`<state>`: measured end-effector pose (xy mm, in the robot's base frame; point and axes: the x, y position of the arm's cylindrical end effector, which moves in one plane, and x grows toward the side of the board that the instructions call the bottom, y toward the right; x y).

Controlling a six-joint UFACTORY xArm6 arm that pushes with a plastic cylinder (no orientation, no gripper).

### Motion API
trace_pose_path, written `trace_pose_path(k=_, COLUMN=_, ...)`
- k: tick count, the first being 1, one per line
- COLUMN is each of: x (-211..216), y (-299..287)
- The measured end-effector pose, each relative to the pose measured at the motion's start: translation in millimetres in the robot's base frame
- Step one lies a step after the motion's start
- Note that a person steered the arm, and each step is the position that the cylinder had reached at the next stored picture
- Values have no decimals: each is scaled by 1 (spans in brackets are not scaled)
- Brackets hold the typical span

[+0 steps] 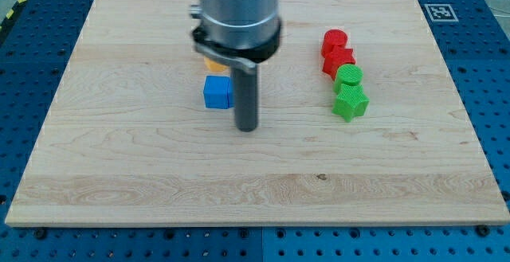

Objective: Move the blue triangle above to the blue cube

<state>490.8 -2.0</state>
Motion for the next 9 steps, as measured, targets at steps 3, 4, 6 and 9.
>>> trace_pose_path(k=3, x=-69, y=0)
trace_pose_path(k=4, x=-66, y=8)
trace_pose_path(k=6, x=-46, y=35)
trace_pose_path(k=9, x=-31, y=29)
